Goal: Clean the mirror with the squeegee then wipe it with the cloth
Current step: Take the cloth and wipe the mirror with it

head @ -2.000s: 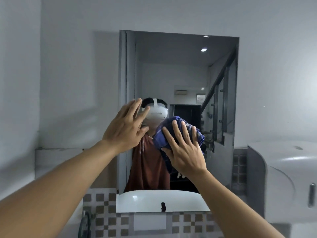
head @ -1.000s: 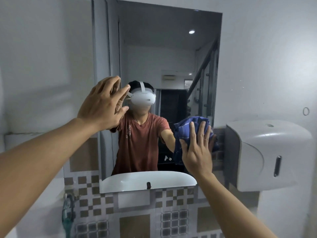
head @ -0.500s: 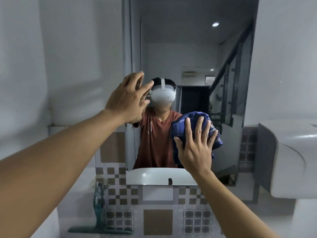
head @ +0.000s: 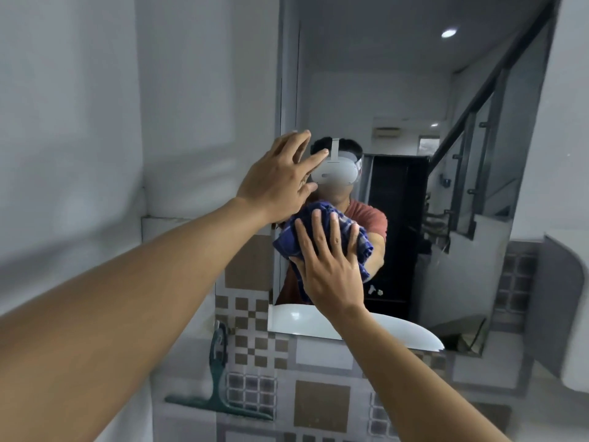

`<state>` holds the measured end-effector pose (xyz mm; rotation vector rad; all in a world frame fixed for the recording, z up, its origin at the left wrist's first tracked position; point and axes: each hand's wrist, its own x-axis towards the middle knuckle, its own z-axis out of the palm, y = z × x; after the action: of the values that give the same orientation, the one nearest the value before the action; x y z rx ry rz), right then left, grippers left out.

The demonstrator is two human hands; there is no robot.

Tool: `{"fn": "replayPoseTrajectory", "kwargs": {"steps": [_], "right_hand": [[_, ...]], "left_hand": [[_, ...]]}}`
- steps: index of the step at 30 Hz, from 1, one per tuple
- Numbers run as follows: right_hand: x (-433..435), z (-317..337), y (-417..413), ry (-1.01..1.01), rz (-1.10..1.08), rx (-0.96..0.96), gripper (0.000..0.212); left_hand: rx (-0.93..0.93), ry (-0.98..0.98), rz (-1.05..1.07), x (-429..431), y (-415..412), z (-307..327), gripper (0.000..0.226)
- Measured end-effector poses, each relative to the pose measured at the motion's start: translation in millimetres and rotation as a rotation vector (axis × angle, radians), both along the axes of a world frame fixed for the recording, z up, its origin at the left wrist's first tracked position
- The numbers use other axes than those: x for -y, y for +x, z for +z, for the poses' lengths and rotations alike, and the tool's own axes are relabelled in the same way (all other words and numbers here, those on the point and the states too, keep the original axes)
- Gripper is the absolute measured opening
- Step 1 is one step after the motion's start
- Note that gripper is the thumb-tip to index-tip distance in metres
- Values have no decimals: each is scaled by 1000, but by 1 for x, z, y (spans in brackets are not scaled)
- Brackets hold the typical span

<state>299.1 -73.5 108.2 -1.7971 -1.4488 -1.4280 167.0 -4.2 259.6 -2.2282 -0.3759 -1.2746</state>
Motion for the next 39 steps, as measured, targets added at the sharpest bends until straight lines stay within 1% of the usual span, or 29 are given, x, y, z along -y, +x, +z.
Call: {"fn": "replayPoseTrajectory", "kwargs": {"steps": [3,9,12,19,24,31,34,39], "right_hand": [[-10,-4,-9,-36,53,126,58],[-7,-27,-2,-191,78,263,57],[9,-45,10,-241,57,268,58],[47,-49,44,-214,-23,182,58],[68,-35,66,-165,-61,112,57],[98,-23,97,-79,-129,-97,59],[110,-22,112,-1,-130,-202,59],[129,-25,131,119,-133,-432,66]], "left_hand": [[-13,2,9,1,-3,1,58],[-29,1,22,0,-5,0,60],[-19,-9,34,-2,-5,-7,61],[42,-1,37,0,-2,-48,60],[9,-25,4,5,7,-70,62],[30,-36,17,7,11,-77,65],[31,-41,16,9,13,-78,64],[36,-40,11,9,12,-78,64]]}}
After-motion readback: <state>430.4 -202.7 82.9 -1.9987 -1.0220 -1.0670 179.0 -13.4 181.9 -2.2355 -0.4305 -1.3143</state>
